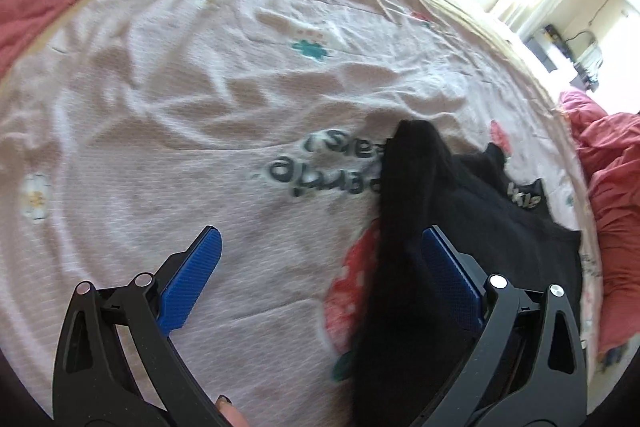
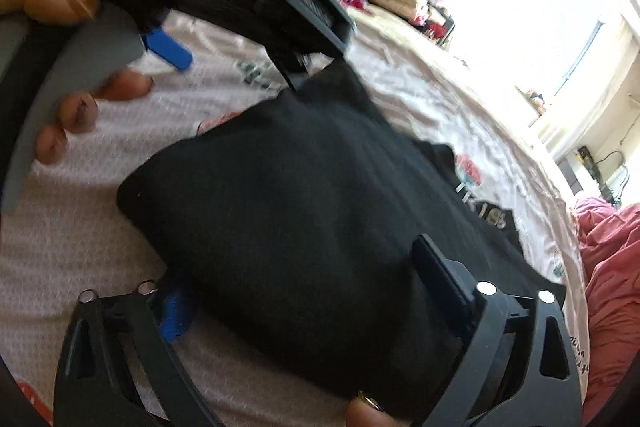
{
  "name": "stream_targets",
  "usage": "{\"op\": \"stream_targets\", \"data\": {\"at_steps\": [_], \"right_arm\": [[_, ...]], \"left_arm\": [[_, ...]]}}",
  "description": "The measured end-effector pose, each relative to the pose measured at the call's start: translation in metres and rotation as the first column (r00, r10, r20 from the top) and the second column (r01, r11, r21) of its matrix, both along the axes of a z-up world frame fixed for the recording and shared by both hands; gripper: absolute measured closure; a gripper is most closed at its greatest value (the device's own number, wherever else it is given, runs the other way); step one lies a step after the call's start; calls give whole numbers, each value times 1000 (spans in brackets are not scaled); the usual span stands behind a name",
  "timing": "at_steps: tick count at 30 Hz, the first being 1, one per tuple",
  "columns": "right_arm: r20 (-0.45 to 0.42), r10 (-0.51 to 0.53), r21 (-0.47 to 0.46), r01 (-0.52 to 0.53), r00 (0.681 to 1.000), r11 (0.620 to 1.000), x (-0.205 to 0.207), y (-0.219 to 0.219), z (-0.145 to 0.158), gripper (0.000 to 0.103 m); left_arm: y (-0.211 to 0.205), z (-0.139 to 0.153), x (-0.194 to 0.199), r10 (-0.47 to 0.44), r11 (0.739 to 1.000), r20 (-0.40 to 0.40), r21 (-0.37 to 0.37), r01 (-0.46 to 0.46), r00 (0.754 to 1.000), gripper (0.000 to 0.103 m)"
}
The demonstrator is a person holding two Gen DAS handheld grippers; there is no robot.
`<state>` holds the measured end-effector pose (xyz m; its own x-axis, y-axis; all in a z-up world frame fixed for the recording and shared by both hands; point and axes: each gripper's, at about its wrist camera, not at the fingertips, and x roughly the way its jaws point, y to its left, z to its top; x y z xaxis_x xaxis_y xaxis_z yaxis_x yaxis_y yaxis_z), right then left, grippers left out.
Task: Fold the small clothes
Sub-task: 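Move both tools to the sweatshirt end and close on it, then lift the held end with both grippers and fold it over the rest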
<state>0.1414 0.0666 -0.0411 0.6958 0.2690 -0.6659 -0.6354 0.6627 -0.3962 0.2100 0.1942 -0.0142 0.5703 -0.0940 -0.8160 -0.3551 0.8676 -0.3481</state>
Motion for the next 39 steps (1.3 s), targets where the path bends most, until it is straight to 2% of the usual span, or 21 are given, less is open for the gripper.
{"op": "stream_targets", "data": {"at_steps": [1,3,4,5,8,11,12,13,15,16,17,18,23,26,29,34,39], "right_arm": [[7,4,18,-5,1000,1000,0,-2,4,40],[12,15,54,-16,1000,998,1,-6,9,58],[14,31,77,-32,999,997,-1,-9,13,74],[19,46,88,-47,999,995,-3,-11,16,79],[84,48,85,-55,995,995,-11,-15,22,83],[96,49,107,-60,994,992,-10,-24,27,84],[103,46,114,-58,994,992,-10,-27,29,85],[118,40,124,-54,992,991,-11,-33,33,87],[145,21,142,-42,989,989,-12,-41,38,91],[160,2,158,-27,987,987,-12,-48,41,93],[163,-11,172,-18,987,985,-13,-55,43,94],[159,-27,195,-4,987,981,-13,-64,46,94],[166,-104,272,56,981,961,-13,-100,56,96],[154,-168,342,107,974,933,-13,-128,64,96],[151,-209,375,140,966,916,-14,-152,67,96],[130,-273,421,196,953,886,-18,-186,66,96],[81,-324,460,253,942,851,-21,-206,59,96]], "left_arm": [[0,-2,2,-13,999,1,-39,13,1000,9],[1,-4,7,-29,987,27,-159,33,999,9],[1,-5,8,-30,979,39,-200,37,999,9],[0,-5,9,-29,974,45,-224,39,999,9],[-11,-3,13,-62,959,56,-272,75,996,10],[-19,-5,15,-58,937,68,-341,78,996,10],[-22,-5,16,-46,928,72,-365,69,996,13],[-25,-4,16,-38,925,80,-374,66,996,19],[-37,1,19,-43,929,87,-364,72,995,60],[-42,3,20,-49,929,93,-362,79,994,64],[-48,6,20,-56,924,108,-371,92,993,74],[-55,12,20,-62,922,123,-373,104,990,79],[-98,50,23,-109,947,192,-279,161,975,83],[-127,71,26,-144,950,226,-242,199,963,83],[-150,85,29,-180,948,240,-217,233,954,83],[-189,93,34,-240,938,245,-192,289,939,83],[-223,89,39,-269,929,229,-194,315,936,83]]}}
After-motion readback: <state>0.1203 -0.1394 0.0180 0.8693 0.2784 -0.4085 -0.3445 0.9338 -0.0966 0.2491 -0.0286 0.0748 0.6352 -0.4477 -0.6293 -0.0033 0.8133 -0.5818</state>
